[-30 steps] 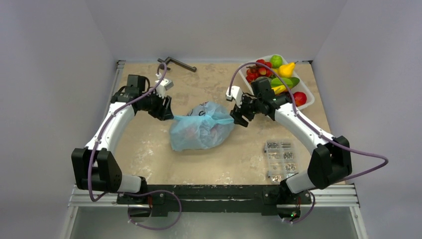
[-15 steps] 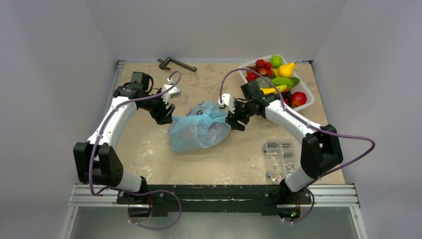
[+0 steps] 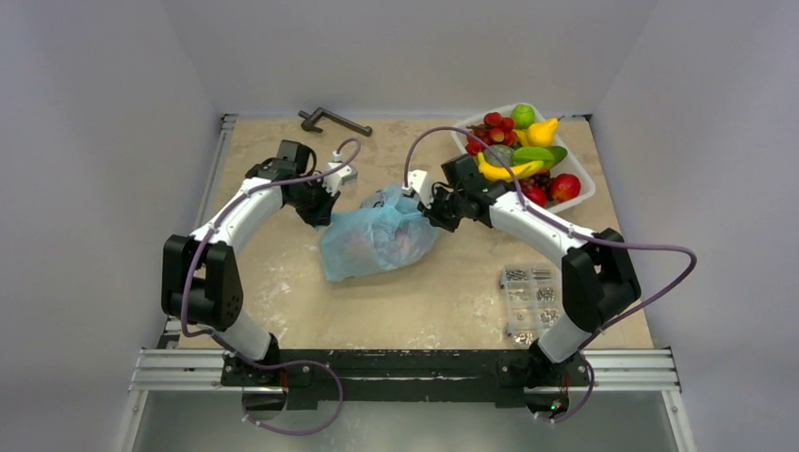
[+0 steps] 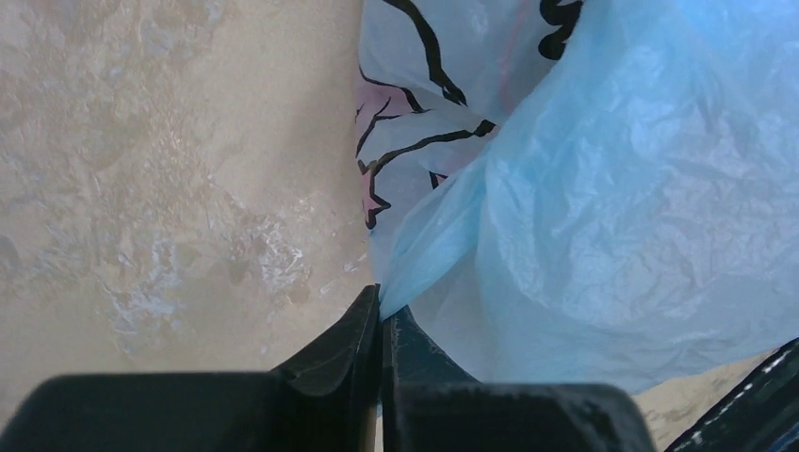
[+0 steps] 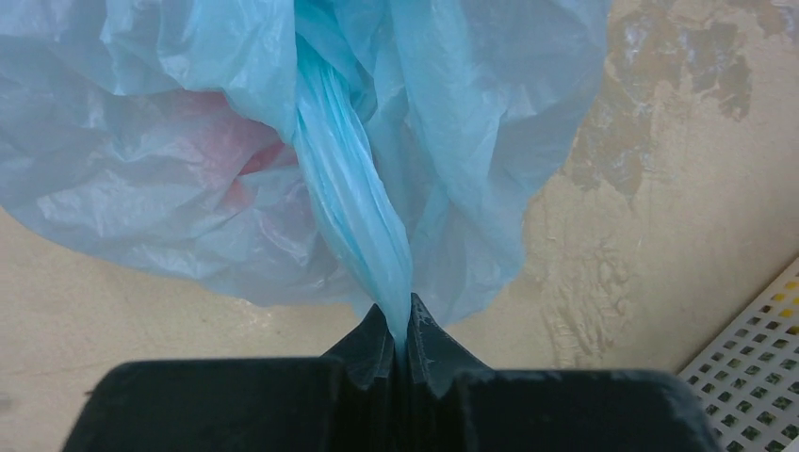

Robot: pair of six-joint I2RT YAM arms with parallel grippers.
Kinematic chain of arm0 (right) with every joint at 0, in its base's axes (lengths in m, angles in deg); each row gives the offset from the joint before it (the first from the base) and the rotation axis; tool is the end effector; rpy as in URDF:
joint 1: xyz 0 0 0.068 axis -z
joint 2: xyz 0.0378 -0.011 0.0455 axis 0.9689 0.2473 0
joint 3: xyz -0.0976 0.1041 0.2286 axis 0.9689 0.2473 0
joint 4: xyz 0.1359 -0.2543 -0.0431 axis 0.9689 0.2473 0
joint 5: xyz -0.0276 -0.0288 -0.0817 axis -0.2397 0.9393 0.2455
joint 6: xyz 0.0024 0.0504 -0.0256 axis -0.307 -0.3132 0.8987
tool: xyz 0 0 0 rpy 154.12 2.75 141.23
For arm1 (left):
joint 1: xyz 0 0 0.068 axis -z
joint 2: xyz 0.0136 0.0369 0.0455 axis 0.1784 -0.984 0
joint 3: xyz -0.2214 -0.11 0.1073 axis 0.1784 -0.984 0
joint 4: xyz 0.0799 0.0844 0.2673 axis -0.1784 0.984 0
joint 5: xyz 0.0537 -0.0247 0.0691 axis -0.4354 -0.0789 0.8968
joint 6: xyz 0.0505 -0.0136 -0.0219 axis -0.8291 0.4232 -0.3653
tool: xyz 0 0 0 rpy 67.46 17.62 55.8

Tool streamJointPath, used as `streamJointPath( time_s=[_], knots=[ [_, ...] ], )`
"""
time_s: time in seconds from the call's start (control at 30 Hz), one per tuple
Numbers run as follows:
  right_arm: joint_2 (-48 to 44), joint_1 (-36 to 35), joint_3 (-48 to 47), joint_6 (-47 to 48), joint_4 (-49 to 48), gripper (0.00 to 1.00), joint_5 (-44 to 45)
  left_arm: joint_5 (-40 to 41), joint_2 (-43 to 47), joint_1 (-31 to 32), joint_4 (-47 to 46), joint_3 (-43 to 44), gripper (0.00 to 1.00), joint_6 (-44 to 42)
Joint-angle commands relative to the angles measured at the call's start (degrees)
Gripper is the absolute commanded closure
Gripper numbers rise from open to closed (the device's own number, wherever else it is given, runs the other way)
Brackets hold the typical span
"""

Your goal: Place the fake fruits into the plastic bag and tie a complex knot

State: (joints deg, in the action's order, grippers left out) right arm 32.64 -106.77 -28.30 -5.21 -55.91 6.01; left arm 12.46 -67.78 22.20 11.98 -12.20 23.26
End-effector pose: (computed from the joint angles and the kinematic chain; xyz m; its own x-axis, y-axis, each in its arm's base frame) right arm 0.3215 0.2066 0.2202 -0.1889 -0.7595 -0.6224 -0.9148 0.3666 -0.1697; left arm 0.3439 -0.0877 0.2272 -0.5723 0.6263 -0.5294 0.7645 0.6410 -0.0682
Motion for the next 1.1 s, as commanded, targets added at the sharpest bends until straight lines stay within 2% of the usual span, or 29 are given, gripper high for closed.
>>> streamJointPath(
  time_s=[0.0, 0.13, 0.3, 0.43, 0.57, 0.63, 0.77, 0.83, 0.93, 1.07],
  knots=[
    [-5.64, 0.08, 1.99, -9.69, -6.57, 1.00, 3.17, -2.46, 5.13, -3.64, -7.72, -3.57, 1.00, 20.05],
    [-10.81, 1.84, 5.06, -20.44, -10.80, 1.00, 8.42, 0.70, 11.92, -9.50, -12.41, -7.07, 1.00, 35.17],
    [-10.50, 9.86, 4.83, -27.30, -8.13, 1.00, 10.98, 5.22, 16.05, -16.25, -12.74, -6.42, 1.00, 42.28],
    [-8.26, 15.90, 9.62, -24.06, -7.51, 1.00, 10.30, 5.46, 12.46, -20.76, -9.93, -8.24, 1.00, 40.26],
    [-7.78, 15.36, 13.07, -21.51, -8.59, 1.00, 7.95, 0.33, 9.10, -20.54, -10.10, -10.84, 1.00, 38.99],
    [-7.27, 14.47, 13.04, -21.32, -9.56, 1.00, 7.22, -0.20, 9.72, -19.02, -11.00, -11.70, 1.00, 38.28],
    [-6.97, 14.36, 6.83, -21.46, -7.97, 1.00, 2.48, -10.43, 16.98, -17.07, -14.21, -10.23, 1.00, 34.90],
    [-7.09, 14.41, 4.55, -21.16, -7.20, 1.00, 2.19, -9.43, 18.44, -17.02, -15.68, -9.97, 1.00, 34.92],
    [-6.03, 14.39, 6.14, -19.71, -9.26, 1.00, 1.93, -6.76, 14.58, -17.55, -11.41, -8.67, 1.00, 33.80],
    [-4.44, 14.15, 7.10, -19.03, -11.16, 1.00, 1.19, -7.95, 14.41, -16.68, -15.91, -12.72, 1.00, 35.39]
  ],
)
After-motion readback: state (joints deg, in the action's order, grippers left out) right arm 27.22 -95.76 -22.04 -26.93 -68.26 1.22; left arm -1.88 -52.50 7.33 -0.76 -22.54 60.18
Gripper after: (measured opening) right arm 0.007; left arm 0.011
